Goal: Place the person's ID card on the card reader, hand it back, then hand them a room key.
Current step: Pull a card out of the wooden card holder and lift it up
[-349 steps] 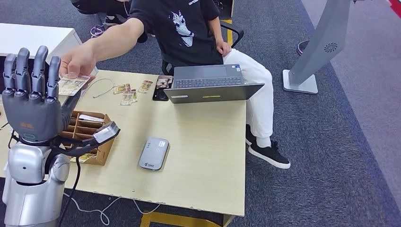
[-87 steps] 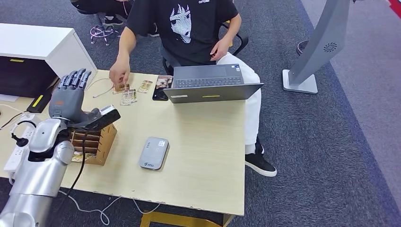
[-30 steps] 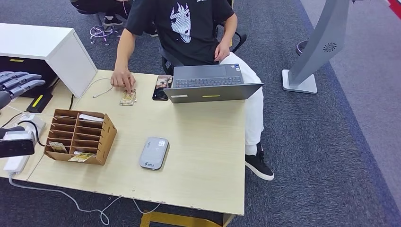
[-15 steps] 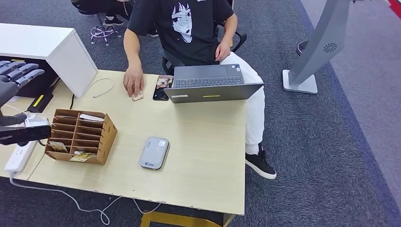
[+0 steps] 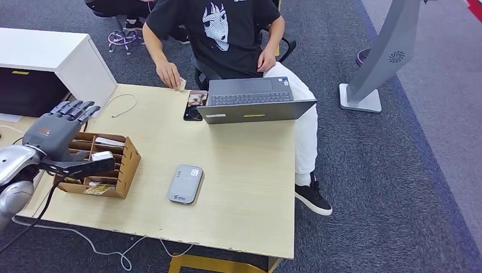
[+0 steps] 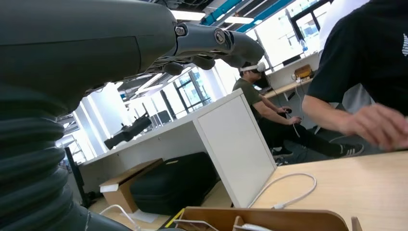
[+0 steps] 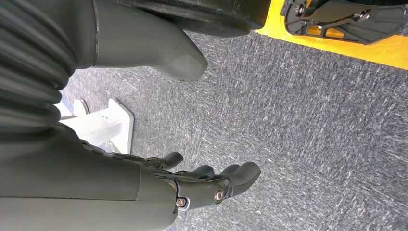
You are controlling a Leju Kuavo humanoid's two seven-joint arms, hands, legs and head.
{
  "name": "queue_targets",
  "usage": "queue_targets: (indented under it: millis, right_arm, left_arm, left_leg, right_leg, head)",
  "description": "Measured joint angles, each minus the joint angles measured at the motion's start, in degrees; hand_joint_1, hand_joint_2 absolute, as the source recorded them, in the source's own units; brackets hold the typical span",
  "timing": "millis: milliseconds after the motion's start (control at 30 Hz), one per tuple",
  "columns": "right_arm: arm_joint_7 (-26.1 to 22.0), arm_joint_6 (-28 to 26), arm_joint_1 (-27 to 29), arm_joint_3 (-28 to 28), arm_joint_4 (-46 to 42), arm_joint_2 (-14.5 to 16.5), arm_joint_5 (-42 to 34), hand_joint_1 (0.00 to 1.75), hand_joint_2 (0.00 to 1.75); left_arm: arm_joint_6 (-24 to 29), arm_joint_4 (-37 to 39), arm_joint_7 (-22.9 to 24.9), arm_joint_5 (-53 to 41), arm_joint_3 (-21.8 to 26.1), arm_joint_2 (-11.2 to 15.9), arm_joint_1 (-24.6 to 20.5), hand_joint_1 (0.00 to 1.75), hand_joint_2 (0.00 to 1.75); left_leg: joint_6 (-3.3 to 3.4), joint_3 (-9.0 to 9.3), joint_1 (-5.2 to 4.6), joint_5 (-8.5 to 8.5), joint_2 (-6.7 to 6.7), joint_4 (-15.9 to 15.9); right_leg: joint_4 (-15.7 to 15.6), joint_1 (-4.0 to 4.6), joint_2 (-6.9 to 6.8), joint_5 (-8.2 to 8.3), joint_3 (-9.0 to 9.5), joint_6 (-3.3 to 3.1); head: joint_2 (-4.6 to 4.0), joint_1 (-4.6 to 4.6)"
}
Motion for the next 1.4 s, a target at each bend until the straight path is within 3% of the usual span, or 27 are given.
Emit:
queue_targets:
  millis: [300, 567, 900, 1400]
  right_arm:
    - [-0.1, 0.0, 0.0, 0.3, 0.0, 0.0, -0.2, 0.0, 1.75]
    - [-0.2, 0.0, 0.0, 0.3, 0.1, 0.0, -0.4, 0.0, 1.75]
    - [-0.3, 0.0, 0.0, 0.3, 0.1, 0.0, -1.5, 0.0, 1.75]
    - [-0.5, 0.0, 0.0, 0.3, 0.1, 0.0, -2.1, 0.0, 1.75]
  left_arm:
    - [0.3, 2.1, -0.3, 0.0, -0.8, -2.8, 0.0, 0.0, 1.75]
    - [-0.9, 3.1, -1.4, 0.6, -0.9, -3.6, -0.1, 0.0, 1.75]
    - [-9.2, 5.8, -0.1, 2.4, -2.3, 0.3, -5.8, 0.0, 1.75]
    - [-9.4, 11.8, 0.1, 2.3, -5.6, 1.0, -8.9, 0.0, 1.75]
  left_leg:
    - [0.0, 0.0, 0.03, 0.0, 0.0, 0.0]
    - [0.0, 0.0, 0.02, 0.0, 0.0, 0.0]
    - [0.0, 0.0, 0.06, 0.01, 0.0, 0.0]
    - [0.0, 0.0, 0.05, 0.01, 0.01, 0.0]
  right_leg:
    - [0.0, 0.02, 0.0, 0.0, 0.0, 0.0]
    - [0.0, 0.02, 0.0, 0.0, 0.0, 0.0]
    - [0.0, 0.05, 0.0, 0.01, 0.0, -0.01]
    - [0.0, 0.04, 0.0, 0.0, -0.01, -0.01]
  head:
    - [0.0, -0.01]
    - [0.0, -0.01]
    - [0.0, 0.0]
    - [0.0, 0.0]
